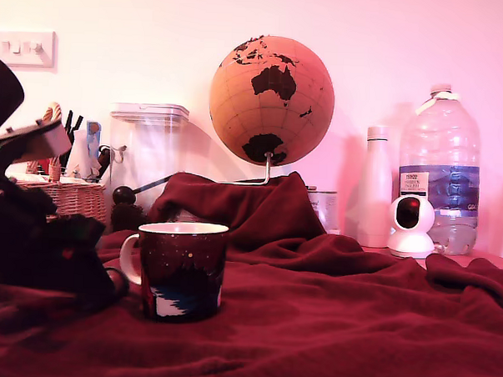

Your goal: Pick up the coffee capsules on the table and drop them inside the coffee cup

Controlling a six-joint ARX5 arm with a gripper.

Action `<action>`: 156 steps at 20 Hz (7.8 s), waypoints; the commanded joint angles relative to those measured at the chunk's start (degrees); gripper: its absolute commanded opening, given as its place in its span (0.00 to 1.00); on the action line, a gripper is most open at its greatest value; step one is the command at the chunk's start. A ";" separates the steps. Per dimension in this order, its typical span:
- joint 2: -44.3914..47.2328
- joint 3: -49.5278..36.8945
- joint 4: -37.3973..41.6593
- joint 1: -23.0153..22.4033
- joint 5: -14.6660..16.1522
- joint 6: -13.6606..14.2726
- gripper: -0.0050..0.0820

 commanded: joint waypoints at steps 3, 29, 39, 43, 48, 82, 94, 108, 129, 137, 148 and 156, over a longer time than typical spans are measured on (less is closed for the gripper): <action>0.04 -0.81 1.09 -0.11 0.24 0.46 0.26; -28.79 -0.81 -30.21 3.19 2.73 5.07 0.26; -36.92 -0.81 -33.24 -2.91 10.82 2.49 0.26; -36.92 -0.81 -32.30 -5.31 10.82 2.14 0.26; -36.92 -0.81 -30.80 -5.44 10.80 2.12 0.26; -4.52 35.56 -57.09 -10.16 2.86 5.01 0.27; -4.52 35.60 -57.51 -10.16 2.19 4.98 0.27; -4.55 35.60 -57.40 -10.16 1.77 4.96 0.85; -4.70 35.60 -52.96 -10.05 2.21 5.44 0.04; -5.66 32.50 -47.12 -7.93 2.16 5.64 0.04; -15.06 22.14 -43.25 6.36 5.44 5.55 0.04; -24.55 13.68 -41.81 13.86 5.40 3.80 0.04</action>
